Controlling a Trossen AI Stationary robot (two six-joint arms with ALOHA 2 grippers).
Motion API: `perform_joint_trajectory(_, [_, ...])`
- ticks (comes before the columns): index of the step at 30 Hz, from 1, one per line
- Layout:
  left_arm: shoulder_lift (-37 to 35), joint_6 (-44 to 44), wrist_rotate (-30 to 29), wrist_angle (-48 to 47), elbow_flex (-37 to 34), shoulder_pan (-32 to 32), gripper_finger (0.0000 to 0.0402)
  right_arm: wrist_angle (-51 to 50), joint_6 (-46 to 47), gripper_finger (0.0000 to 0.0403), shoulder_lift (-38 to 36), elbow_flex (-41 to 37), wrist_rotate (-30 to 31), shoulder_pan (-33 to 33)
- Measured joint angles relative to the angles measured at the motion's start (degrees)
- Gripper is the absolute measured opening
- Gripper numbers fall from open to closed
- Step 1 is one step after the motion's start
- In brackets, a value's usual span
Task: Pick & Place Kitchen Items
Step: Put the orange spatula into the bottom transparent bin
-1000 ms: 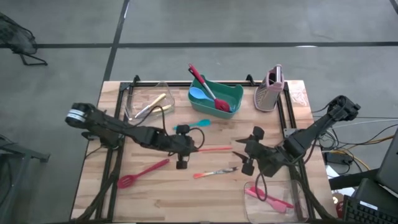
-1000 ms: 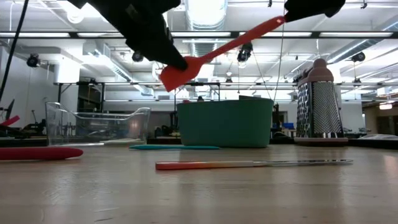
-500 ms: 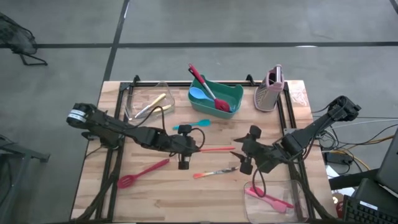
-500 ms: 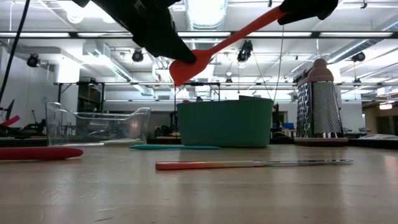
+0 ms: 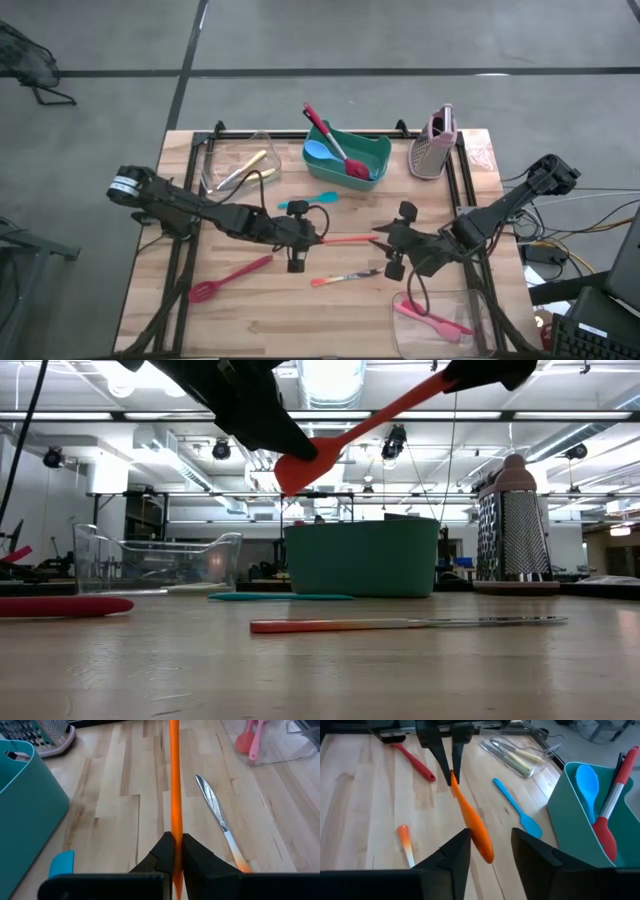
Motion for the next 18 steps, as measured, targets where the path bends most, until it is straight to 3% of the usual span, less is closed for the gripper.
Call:
perform_joint_trajectory(13, [0.0, -0.1, -0.2, 0.0, -0.2, 0.1, 0.0019, 1.2, -2.2, 0.0049, 0.0, -0.5, -0.1, -0.1])
perform_joint_trajectory(18, [0.0, -0.1, -0.2, -0.1, -0.2, 0.0, 0.0019, 3.3, -3.5, 0.0037, 0.0, -0.5, -0.2, -0.1])
